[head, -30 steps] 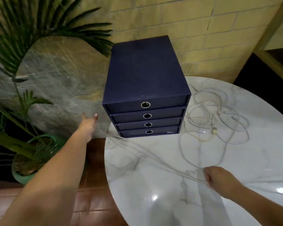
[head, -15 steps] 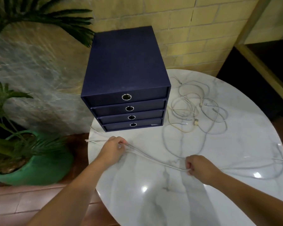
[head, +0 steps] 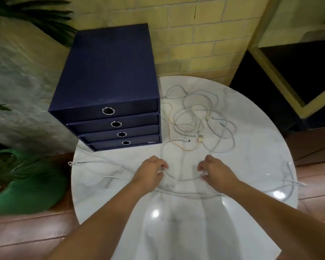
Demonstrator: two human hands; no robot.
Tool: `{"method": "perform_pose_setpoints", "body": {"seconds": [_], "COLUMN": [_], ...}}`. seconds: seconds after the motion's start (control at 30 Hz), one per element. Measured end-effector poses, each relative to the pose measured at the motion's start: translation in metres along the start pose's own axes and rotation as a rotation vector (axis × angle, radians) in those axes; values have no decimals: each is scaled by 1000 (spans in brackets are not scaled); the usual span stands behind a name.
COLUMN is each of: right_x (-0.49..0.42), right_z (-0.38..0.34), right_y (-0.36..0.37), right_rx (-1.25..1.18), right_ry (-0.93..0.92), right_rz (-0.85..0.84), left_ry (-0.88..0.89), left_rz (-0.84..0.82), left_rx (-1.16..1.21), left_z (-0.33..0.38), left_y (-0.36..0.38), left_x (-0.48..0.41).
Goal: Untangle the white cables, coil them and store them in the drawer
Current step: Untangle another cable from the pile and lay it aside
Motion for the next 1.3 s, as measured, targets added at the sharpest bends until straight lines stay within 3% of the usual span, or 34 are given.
{"method": "perform_pose_setpoints", "body": {"seconds": [0.13, 0.27, 0.43, 0.6, 0.8, 0.87, 1.0, 1.17, 1.3], "right_x": [-3, 0, 8, 14, 22, 23, 26, 29, 43], "right_z": [8, 15, 49, 88, 134, 146, 153, 140, 119], "right_y": [5, -1, -42, -114, -220, -248, -301, -376, -426], "right_rx": [94, 148, 79, 46, -118, -217, -350, -325, -246], "right_ry": [-72, -190, -269, -208, -149, -160, -168, -268, -372], "right_rz": [9, 120, 276, 496, 719, 754, 846, 985, 1105], "left_ry": [-19, -44, 19, 145, 48, 12, 35, 114, 139], "left_rz": [-111, -60, 63, 247, 485, 553, 586, 671, 710], "left_rx": [-113, -343, -429, -492, -480, -339, 181, 349, 326], "left_z": [14, 22, 46, 87, 121, 135, 179, 220, 234], "left_y": [34, 45, 41, 24, -30, -47, -70, -95, -99], "left_x": [-10, -15, -9, -8, 3, 7, 12, 26, 37]}}
Point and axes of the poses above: each hand's wrist, its own x-axis away from the middle knuckle, its own y-axis out of the palm, z = x × y, the point moved 5 cm from there along -x, towards the middle knuckle, and after that the axes turned 12 degrees about x, right-handed, at the moved point
